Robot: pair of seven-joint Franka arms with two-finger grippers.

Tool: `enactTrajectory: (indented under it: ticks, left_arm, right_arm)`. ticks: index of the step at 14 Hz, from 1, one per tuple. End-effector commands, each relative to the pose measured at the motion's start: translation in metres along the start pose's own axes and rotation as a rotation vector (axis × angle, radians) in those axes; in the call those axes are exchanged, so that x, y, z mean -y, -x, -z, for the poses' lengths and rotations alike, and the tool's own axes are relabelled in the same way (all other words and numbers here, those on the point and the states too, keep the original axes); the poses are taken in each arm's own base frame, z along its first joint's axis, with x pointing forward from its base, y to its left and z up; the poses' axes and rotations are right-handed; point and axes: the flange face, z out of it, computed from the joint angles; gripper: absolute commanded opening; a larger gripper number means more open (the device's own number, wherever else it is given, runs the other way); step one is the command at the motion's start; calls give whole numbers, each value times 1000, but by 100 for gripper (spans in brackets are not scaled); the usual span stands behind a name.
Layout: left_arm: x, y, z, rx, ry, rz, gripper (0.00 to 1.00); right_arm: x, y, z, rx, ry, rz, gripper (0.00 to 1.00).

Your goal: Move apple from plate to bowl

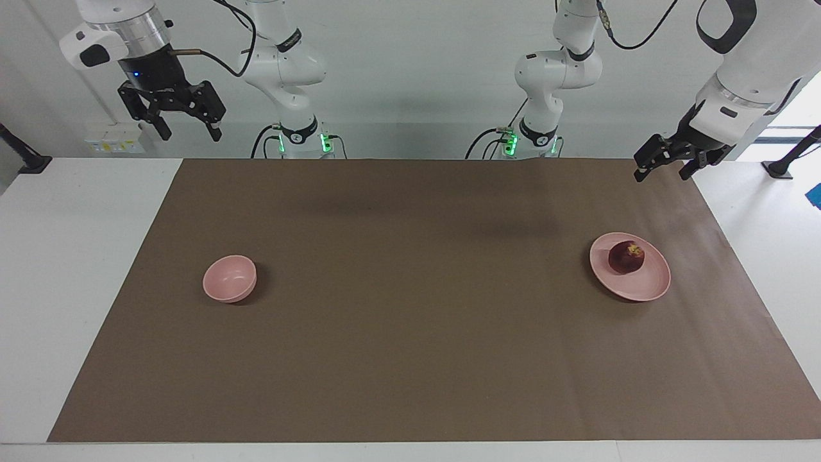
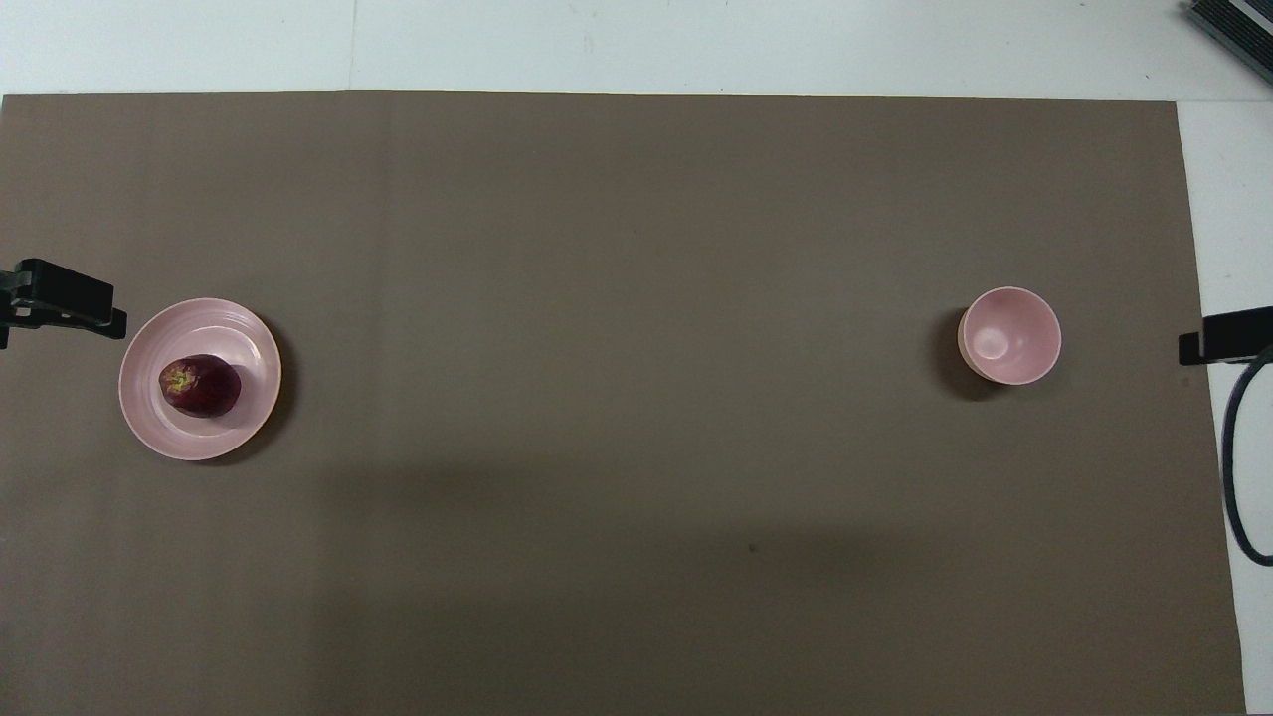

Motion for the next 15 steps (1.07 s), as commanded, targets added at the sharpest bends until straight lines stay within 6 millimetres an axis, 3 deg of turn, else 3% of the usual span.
enactTrajectory:
  ticks: [1, 9, 13, 15]
  left_arm:
    - [4, 3, -2, -17, -18, -14, 100]
    - [7, 3, -8, -11, -19, -16, 100]
    - [14, -2, -24, -15, -19, -29, 100]
    - [26, -7, -35, -34, -18, -56, 100]
  right_arm:
    - [1, 2, 3, 11, -19, -11, 100]
    - [1, 1, 2, 13, -18, -11, 100]
    - [1, 1, 3, 11, -18, -11, 100]
    - [1, 1, 2, 13, -18, -11, 100]
